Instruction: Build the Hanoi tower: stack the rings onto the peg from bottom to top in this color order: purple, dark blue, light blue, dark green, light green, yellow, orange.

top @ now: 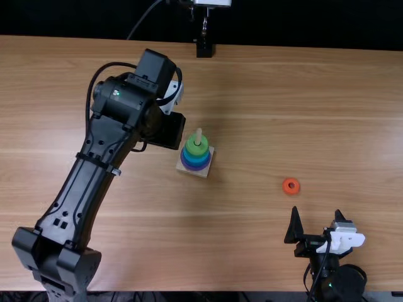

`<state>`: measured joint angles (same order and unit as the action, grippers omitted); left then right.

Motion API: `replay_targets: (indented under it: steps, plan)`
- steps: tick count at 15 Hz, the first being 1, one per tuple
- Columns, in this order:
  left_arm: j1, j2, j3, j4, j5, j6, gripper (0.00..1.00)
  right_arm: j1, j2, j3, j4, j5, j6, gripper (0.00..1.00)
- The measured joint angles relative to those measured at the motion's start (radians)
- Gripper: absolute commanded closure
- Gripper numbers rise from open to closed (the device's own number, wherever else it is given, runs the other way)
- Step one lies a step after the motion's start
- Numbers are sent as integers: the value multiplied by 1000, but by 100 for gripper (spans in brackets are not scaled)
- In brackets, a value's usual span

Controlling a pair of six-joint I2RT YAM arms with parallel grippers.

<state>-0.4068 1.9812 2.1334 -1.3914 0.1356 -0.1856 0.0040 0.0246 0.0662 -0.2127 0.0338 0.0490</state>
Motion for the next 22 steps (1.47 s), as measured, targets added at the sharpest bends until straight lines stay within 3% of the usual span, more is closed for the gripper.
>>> replay_targets:
  steps: [5, 12, 22]
  plan:
    - [-26, 86, 113, -1, 2, -13, 100, 0, 0, 0, 0, 0, 0, 0]
    - [-84, 173, 206, 18, 2, -65, 100, 0, 0, 0, 0, 0, 0, 0]
    - [-92, 186, 217, 6, 3, -80, 100, 0, 0, 0, 0, 0, 0, 0]
